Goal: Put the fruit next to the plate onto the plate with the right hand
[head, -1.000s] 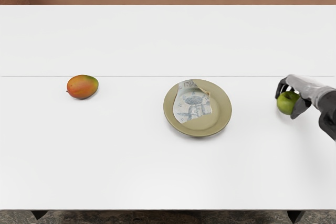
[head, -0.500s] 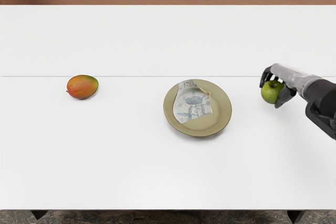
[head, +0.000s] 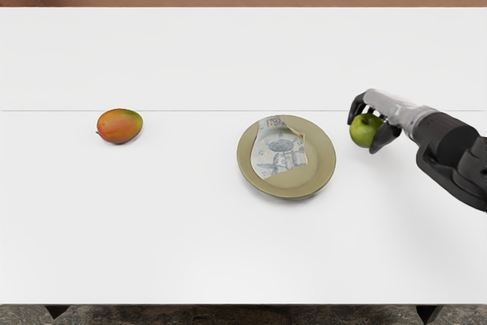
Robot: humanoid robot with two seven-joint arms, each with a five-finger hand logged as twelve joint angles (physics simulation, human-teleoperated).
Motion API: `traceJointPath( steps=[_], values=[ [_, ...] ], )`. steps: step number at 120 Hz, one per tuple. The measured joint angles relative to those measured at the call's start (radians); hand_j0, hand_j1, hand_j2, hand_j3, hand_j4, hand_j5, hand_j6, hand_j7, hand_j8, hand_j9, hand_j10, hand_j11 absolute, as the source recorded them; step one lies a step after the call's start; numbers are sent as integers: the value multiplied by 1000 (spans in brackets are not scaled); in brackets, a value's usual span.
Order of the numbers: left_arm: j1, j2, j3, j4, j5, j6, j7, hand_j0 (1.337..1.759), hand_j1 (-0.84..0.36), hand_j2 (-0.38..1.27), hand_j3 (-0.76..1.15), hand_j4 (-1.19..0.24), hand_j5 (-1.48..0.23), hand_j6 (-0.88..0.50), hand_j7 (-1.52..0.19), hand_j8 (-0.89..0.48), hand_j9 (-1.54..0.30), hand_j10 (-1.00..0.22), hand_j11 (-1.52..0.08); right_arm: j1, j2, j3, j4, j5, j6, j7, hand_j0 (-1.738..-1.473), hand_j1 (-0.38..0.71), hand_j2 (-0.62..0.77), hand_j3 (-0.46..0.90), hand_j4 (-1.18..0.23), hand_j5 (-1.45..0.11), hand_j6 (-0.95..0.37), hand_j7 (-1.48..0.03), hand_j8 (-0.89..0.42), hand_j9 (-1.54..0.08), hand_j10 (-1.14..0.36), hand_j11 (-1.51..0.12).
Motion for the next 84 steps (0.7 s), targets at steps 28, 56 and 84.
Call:
traceJointPath(
  steps=[28,56,84],
  values=[
    [0,0,0,0,0,0,0,1658,349,0,0,0,0,0,0,0,0,0,0,23,62,-2,4,0,7,0,-1653,239,322,1,-567,-1027,-339,-959,-349,-1015,-578,-1029],
    [0,0,0,0,-1,0,0,1658,349,0,0,0,0,0,0,0,0,0,0,31,125,-17,13,0,22,0,-1652,246,337,0,-566,-1027,-342,-958,-348,-1006,-573,-1016],
    [0,0,0,0,-1,0,0,1658,349,0,0,0,0,0,0,0,0,0,0,30,155,-44,15,-3,24,-1,-1652,244,347,0,-581,-1014,-348,-957,-358,-1004,-585,-1001]
  ],
)
